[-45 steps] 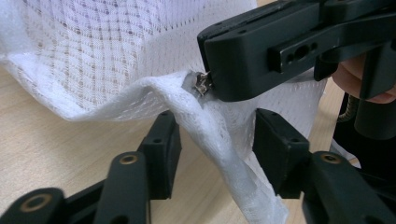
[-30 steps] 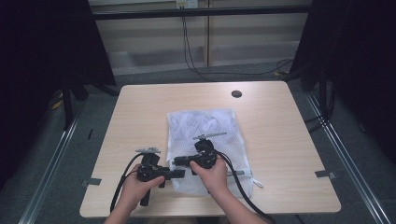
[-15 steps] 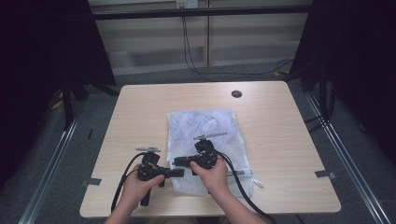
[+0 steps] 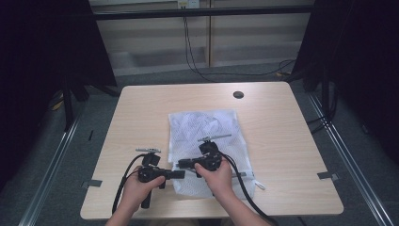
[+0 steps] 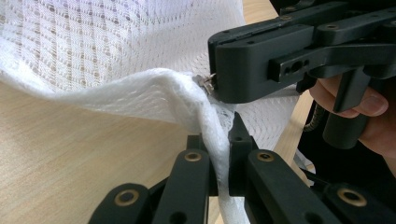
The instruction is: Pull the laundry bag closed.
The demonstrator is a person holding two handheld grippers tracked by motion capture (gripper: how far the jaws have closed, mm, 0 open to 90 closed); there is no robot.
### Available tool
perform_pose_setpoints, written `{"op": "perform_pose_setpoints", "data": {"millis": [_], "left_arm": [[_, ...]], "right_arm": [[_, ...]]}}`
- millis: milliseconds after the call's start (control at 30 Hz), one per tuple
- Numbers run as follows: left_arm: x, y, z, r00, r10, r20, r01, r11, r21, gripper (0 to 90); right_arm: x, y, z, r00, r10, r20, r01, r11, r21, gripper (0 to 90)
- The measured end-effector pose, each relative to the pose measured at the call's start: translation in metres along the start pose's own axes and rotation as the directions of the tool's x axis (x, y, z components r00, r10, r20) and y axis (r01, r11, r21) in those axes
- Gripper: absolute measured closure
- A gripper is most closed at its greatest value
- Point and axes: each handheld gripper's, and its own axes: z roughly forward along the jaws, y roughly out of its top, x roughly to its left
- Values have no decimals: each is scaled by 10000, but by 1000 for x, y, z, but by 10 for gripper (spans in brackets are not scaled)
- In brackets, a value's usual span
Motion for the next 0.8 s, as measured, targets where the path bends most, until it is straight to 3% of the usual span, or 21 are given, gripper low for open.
{"op": "perform_pose_setpoints", "data": {"millis": [800], "left_arm": [[-1,0,-2,9999,76,-100,-75,10000,25,889]], "right_arm": [[-10,-4,-12,9999,104,-108,-104,9999,7,875]]}}
